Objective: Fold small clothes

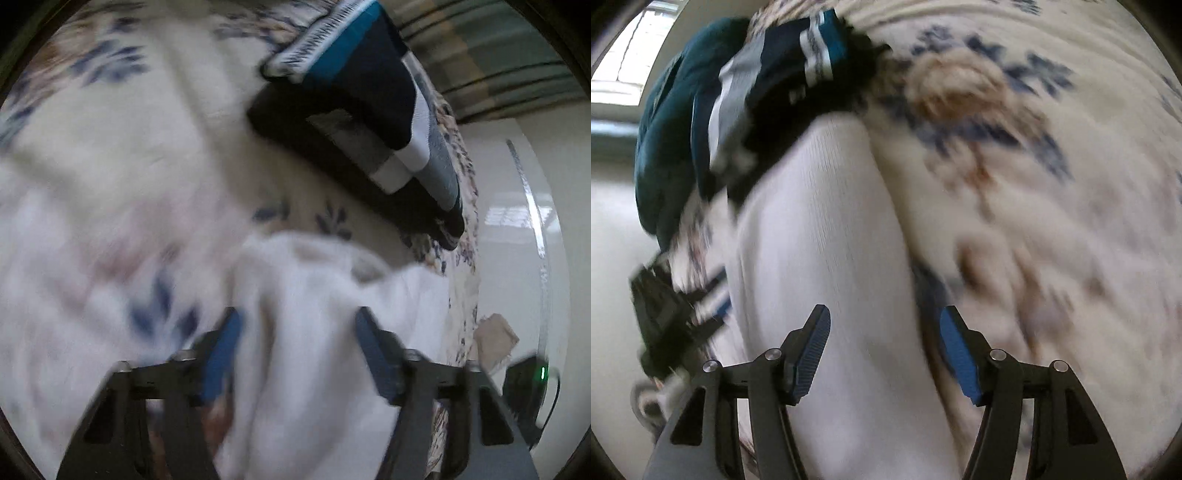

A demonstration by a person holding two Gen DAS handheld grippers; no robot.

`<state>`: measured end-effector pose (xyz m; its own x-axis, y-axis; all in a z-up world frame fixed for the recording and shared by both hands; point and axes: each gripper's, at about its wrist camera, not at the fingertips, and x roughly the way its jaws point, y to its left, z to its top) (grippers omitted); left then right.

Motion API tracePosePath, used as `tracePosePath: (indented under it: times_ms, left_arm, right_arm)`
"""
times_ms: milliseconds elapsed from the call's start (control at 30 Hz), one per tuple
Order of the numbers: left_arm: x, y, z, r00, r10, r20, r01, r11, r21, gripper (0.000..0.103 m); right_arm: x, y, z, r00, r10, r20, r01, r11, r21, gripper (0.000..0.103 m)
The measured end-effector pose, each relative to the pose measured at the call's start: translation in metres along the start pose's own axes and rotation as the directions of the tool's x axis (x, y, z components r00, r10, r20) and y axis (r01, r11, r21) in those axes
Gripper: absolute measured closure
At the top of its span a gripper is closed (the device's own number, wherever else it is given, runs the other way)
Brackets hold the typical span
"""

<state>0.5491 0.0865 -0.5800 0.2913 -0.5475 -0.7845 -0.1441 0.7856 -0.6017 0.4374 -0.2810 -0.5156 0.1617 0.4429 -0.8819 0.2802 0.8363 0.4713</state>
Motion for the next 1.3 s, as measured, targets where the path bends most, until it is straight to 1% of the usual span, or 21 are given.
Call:
tracePosePath:
  times_ms: [33,133,167,200,233,367,467,533,567,633,667,700,733,767,800,900,1000,1067,1167,1233,1300]
  left_arm:
    - [0.001,-0.004,0.005,1.000,0.015,0.004,-0.015,0.999,0.030,0.094]
    - [-0.014,-0.009,0.006,0.998,-0.008,0.065,0.004,0.997,0.072,0.095]
    - [-0.020,-0.008,0.006,0.997,-0.010,0.079,0.004,0.997,0.077,0.095]
    - [-0.023,-0.007,0.008,0.996,-0.014,0.088,0.007,0.997,0.076,0.096]
    - [-0.028,-0.001,0.008,0.994,-0.006,0.105,-0.001,0.998,0.069,0.096]
    - [-0.012,0.022,0.031,0.997,-0.008,0.083,0.008,1.000,0.000,0.098]
    - [0.013,0.015,0.038,1.000,0.005,0.018,-0.006,0.999,0.050,0.097]
    - [0.019,0.006,0.035,1.000,0.015,-0.020,-0.013,0.996,0.088,0.097]
    - [0.017,0.004,0.034,1.000,0.014,-0.028,-0.012,0.995,0.098,0.095]
    - [0.002,-0.002,0.026,0.999,0.002,-0.040,0.003,0.994,0.113,0.088]
    - [-0.006,-0.004,0.023,0.999,-0.015,-0.037,0.019,0.993,0.114,0.074]
    - [-0.017,-0.005,0.017,0.999,-0.026,-0.033,0.029,0.993,0.114,0.050]
    - [-0.035,-0.006,0.005,0.999,-0.043,-0.024,0.045,0.993,0.113,0.041]
    - [-0.049,-0.006,-0.006,0.998,-0.066,-0.015,0.067,0.992,0.107,0.038]
    - [-0.062,-0.005,-0.019,0.996,-0.083,-0.011,0.084,0.992,0.099,0.038]
    - [-0.111,0.000,-0.076,0.997,-0.074,-0.020,0.076,0.994,0.080,0.038]
    - [-0.139,0.010,-0.129,0.999,-0.003,-0.050,0.006,0.998,0.062,0.038]
    - [-0.147,0.021,-0.173,0.993,0.051,-0.103,-0.048,0.998,0.035,0.038]
    - [-0.141,0.034,-0.232,0.973,0.130,-0.189,-0.132,0.991,0.004,0.038]
    - [-0.133,0.049,-0.271,0.953,0.172,-0.250,-0.182,0.983,-0.017,0.038]
    - [-0.125,0.058,-0.294,0.939,0.190,-0.288,-0.209,0.977,-0.034,0.038]
  right_arm:
    - [0.007,0.004,0.018,1.000,-0.002,0.003,0.002,1.000,0.012,0.037]
    - [0.035,0.017,0.046,1.000,-0.008,0.009,0.007,0.999,0.033,0.037]
    - [0.043,0.018,0.055,1.000,-0.021,0.008,0.021,0.999,0.037,0.042]
    - [0.047,0.021,0.063,1.000,-0.018,0.021,0.017,0.999,0.034,0.071]
    - [0.048,0.025,0.067,0.998,-0.035,0.045,0.033,0.999,0.029,0.081]
    - [0.049,0.032,0.066,0.991,-0.097,0.095,0.097,0.995,-0.002,0.085]
    - [0.066,0.032,0.067,0.986,-0.158,0.055,0.158,0.987,0.010,0.083]
    - [0.069,0.035,0.069,0.985,-0.168,0.030,0.167,0.986,0.016,0.071]
    - [0.064,0.035,0.069,0.987,-0.158,0.007,0.157,0.987,0.027,0.061]
    - [0.050,0.031,0.062,0.995,-0.102,-0.018,0.103,0.994,0.036,0.053]
    - [0.038,0.028,0.055,0.998,-0.063,-0.029,0.064,0.997,0.033,0.044]
    - [0.027,0.026,0.046,0.998,-0.040,-0.038,0.041,0.999,0.025,0.038]
    - [0.015,0.023,0.034,0.999,-0.026,-0.045,0.027,1.000,0.016,0.038]
    - [0.003,0.019,0.018,0.998,-0.013,-0.057,0.013,1.000,0.009,0.038]
    - [-0.008,0.012,0.001,0.997,0.002,-0.076,-0.001,1.000,0.006,0.037]
    - [-0.036,-0.013,-0.060,0.991,0.021,-0.132,-0.018,0.999,0.029,0.037]
    - [-0.046,-0.047,-0.130,0.977,0.006,-0.213,0.009,0.998,0.069,0.037]
    - [-0.045,-0.069,-0.177,0.965,-0.001,-0.263,0.028,0.995,0.098,0.037]
    - [-0.021,-0.104,-0.248,0.932,0.021,-0.361,0.049,0.982,0.182,0.037]
    - [-0.004,-0.116,-0.277,0.921,0.032,-0.387,0.053,0.977,0.205,0.037]
    - [0.014,-0.121,-0.299,0.920,0.044,-0.390,0.045,0.975,0.216,0.037]
